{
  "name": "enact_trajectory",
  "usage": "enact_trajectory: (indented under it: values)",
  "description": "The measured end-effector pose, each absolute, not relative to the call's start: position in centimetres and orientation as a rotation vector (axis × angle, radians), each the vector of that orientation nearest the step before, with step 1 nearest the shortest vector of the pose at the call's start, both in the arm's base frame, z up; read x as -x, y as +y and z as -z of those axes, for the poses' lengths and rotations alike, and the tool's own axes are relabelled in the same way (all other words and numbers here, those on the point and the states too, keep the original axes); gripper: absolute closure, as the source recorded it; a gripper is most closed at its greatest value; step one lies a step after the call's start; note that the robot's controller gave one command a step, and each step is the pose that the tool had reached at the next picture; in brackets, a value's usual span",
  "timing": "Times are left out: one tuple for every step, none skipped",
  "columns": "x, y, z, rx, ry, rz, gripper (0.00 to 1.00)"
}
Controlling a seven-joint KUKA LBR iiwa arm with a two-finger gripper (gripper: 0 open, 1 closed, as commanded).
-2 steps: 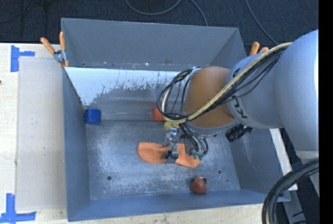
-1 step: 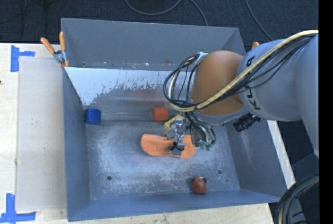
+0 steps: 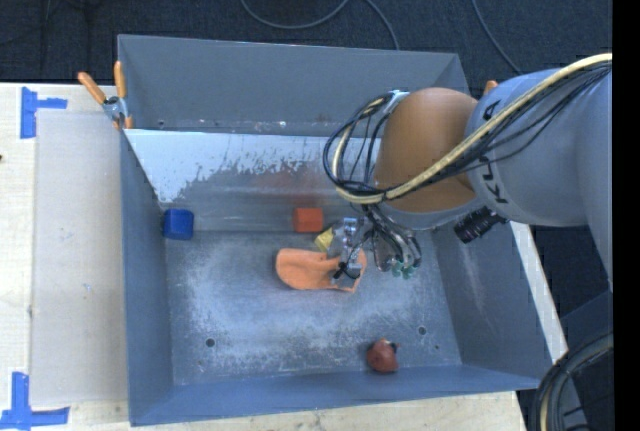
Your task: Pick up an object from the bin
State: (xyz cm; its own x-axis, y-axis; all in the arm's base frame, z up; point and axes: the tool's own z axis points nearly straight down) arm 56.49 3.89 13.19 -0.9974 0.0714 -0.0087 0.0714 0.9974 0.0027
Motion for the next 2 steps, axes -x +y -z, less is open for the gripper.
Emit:
enact_trajectory:
  values:
    - [-55.9,3.9,-14.4,-0.09,3.159,0.0,1.0]
    - [-58.8,4.4,-20.9,-0.095,3.137,-0.003,1.0]
